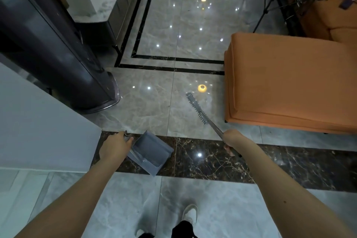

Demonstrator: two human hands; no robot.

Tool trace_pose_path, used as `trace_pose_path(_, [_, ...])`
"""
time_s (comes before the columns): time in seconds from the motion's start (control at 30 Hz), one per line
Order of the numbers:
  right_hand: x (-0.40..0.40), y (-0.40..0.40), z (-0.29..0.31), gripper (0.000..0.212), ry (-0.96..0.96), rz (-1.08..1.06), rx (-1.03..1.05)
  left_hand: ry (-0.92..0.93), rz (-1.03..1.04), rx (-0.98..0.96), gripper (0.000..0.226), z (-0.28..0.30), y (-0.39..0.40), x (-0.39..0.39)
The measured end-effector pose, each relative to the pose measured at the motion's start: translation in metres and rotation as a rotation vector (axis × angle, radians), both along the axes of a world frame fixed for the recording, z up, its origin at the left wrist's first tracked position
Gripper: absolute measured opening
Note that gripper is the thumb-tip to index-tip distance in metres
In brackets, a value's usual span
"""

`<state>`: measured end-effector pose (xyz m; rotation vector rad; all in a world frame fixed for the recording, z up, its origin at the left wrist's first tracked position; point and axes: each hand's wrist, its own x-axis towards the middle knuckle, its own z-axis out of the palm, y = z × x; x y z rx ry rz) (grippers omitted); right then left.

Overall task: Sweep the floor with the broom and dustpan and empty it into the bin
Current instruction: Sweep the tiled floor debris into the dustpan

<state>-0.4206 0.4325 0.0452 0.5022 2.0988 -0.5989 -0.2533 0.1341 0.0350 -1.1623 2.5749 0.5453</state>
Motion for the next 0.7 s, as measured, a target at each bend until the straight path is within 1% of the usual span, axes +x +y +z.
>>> trace_pose_path(0.07, [-0.01, -0.002, -0.006, 0.03, 0.014, -0.025, -0.043, 0.035, 0.055, 0.048, 0.037, -0.001, -0.004, -0.006])
trace_pose_path(0.13, [-0.02, -0.006, -0.012, 0.035, 0.027, 0.01, -0.051, 0.074, 0.126, 0.085, 0.035, -0.004, -0.011, -0.011])
trace_pose_path(0.2, [-0.031, -0.01, -0.016, 0.033, 0.022, -0.03, -0.025, 0.099, 0.181, 0.123, 0.031, -0.006, -0.016, -0.014])
trace_pose_path(0.33, [-0.06, -0.039, -0.024, 0.019, 0.04, 0.049, 0.034, 0.145, 0.282, 0.202, 0.027, -0.014, -0.033, -0.028])
trace_pose_path(0.43, [-0.085, -0.066, -0.03, 0.016, 0.055, 0.029, 0.031, 0.15, 0.336, 0.25, 0.025, -0.023, -0.05, -0.043])
trace_pose_path(0.57, [-0.123, -0.104, -0.041, 0.012, 0.039, 0.026, 0.001, 0.151, 0.312, 0.244, 0.026, -0.041, -0.079, -0.071])
trace_pose_path(0.63, [-0.145, -0.127, -0.047, 0.019, 0.015, 0.043, -0.023, 0.139, 0.305, 0.261, 0.027, -0.052, -0.095, -0.087])
trace_pose_path(0.7, [-0.168, -0.149, -0.051, 0.039, -0.027, -0.002, -0.06, 0.124, 0.322, 0.281, 0.026, -0.053, -0.104, -0.105])
